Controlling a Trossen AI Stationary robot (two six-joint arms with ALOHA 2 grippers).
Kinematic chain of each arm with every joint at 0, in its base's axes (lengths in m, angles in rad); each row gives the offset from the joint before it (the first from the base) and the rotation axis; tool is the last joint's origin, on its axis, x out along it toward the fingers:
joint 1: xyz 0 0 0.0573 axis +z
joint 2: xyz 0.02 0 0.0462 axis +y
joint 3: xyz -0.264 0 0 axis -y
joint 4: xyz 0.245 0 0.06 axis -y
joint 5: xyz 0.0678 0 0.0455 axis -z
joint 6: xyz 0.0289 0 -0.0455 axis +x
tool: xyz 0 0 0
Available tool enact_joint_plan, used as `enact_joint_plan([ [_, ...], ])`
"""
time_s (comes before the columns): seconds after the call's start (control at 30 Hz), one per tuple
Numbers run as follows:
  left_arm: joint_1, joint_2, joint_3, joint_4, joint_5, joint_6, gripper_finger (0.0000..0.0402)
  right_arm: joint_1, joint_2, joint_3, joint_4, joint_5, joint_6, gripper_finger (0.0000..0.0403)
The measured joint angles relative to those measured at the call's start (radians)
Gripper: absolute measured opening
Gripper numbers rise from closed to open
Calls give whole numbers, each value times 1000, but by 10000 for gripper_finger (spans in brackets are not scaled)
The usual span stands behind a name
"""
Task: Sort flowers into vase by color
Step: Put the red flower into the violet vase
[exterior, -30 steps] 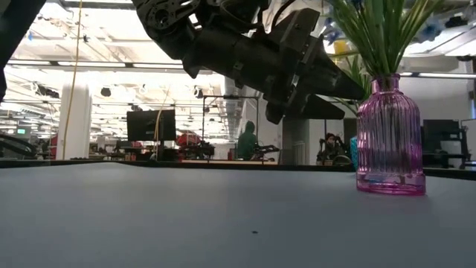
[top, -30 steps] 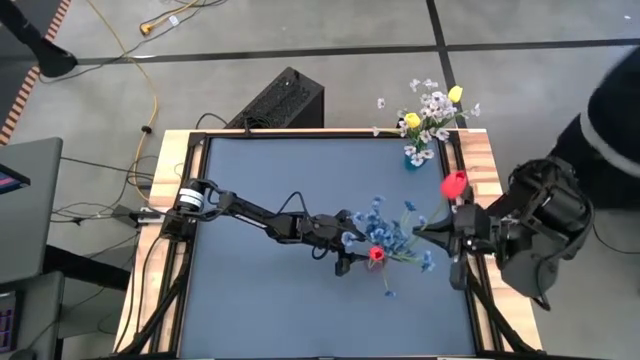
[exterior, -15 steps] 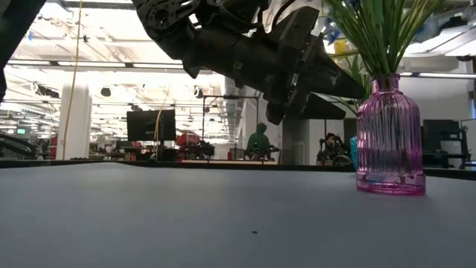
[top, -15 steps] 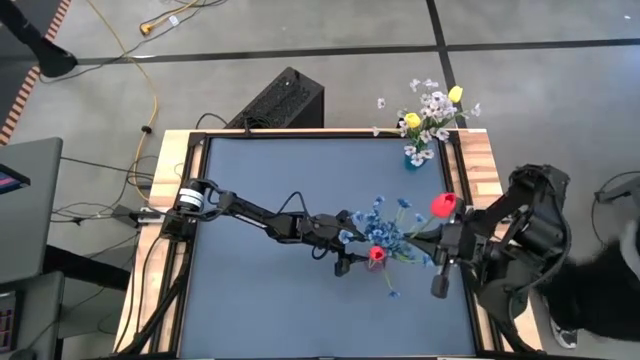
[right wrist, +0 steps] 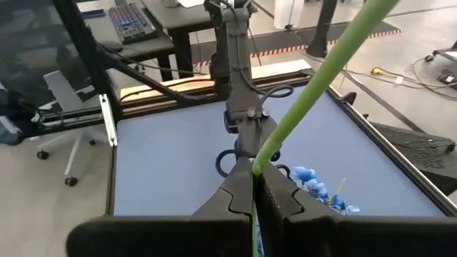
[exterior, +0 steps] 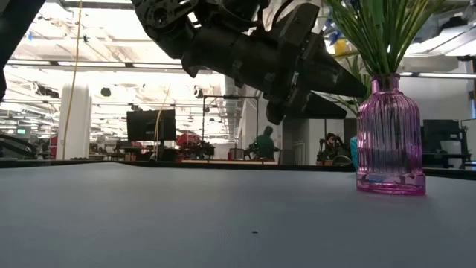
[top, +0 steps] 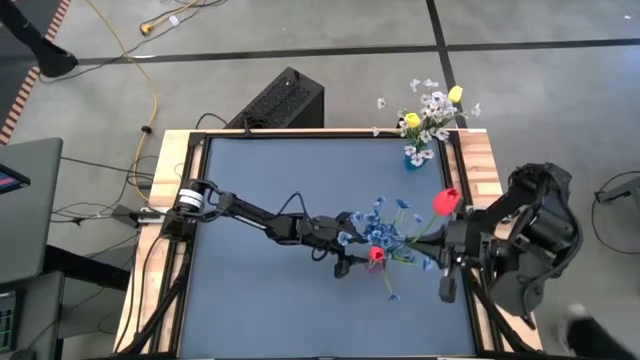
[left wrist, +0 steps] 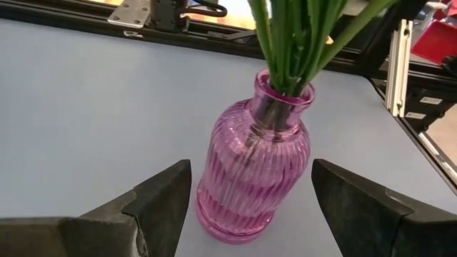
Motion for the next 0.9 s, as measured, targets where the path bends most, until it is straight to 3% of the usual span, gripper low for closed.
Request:
enact_joint_plan([
  [0.27, 0, 0, 0, 0, -7, 0, 279, 2, 67, -60, 12, 41, 38, 27],
  [0.47, 0, 0, 0, 0, -8, -1, 279, -9, 107, -121, -23, 129, 88, 27],
  [0.9, 0, 0, 0, -2, -6, -11, 279, 51, 118, -352, -209, 242, 615, 27],
])
